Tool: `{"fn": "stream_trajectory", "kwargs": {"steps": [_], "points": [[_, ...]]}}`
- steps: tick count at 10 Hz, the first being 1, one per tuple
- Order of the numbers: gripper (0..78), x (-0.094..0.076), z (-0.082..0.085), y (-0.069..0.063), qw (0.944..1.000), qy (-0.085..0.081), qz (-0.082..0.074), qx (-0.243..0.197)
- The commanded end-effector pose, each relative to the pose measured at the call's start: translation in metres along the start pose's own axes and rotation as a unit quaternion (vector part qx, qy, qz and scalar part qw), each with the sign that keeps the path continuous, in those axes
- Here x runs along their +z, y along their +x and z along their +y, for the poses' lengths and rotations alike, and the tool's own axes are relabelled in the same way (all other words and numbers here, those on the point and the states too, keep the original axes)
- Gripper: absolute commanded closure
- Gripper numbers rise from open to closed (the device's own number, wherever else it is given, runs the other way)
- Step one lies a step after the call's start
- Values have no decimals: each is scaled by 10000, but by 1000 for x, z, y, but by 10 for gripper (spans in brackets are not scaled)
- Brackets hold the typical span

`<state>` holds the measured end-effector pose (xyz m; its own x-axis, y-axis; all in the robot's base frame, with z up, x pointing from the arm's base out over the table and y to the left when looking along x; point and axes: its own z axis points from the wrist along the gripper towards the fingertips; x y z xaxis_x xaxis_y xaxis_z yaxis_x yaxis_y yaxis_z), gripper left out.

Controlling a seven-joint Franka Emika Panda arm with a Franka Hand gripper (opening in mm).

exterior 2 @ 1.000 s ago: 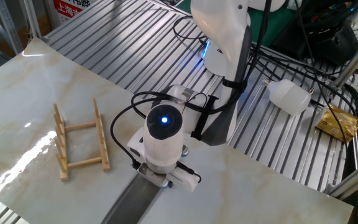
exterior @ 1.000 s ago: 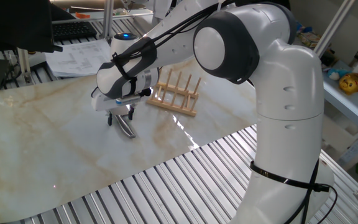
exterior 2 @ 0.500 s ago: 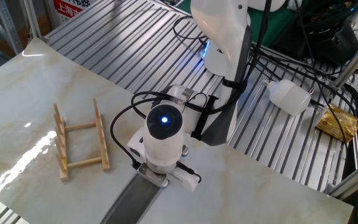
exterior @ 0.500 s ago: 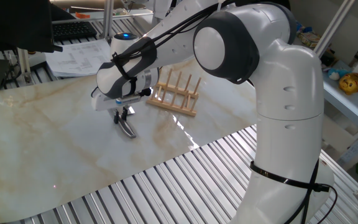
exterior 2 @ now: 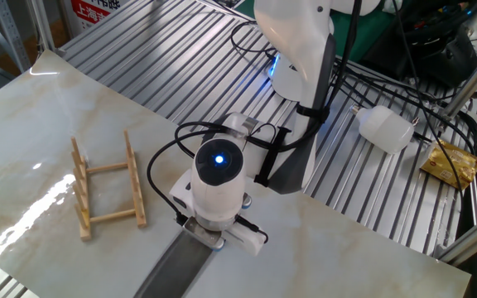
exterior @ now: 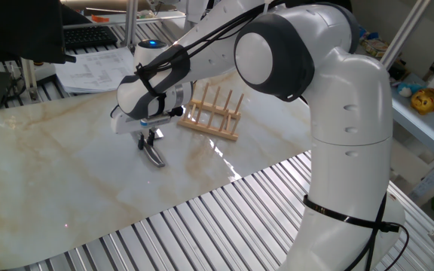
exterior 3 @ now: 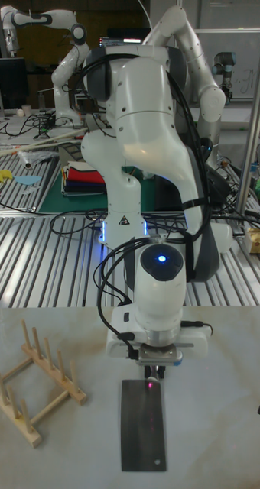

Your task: Put the knife on the knife rack

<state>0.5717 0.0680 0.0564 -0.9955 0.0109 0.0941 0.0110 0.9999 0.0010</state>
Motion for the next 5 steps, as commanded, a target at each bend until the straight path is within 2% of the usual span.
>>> {"fn": "stream_trajectory", "kwargs": {"steps": [1, 5], "points": [[756, -5, 0, -2, 9995, 165, -249, 137], [756, -17, -2, -5, 9991, 181, -317, 216]]}}
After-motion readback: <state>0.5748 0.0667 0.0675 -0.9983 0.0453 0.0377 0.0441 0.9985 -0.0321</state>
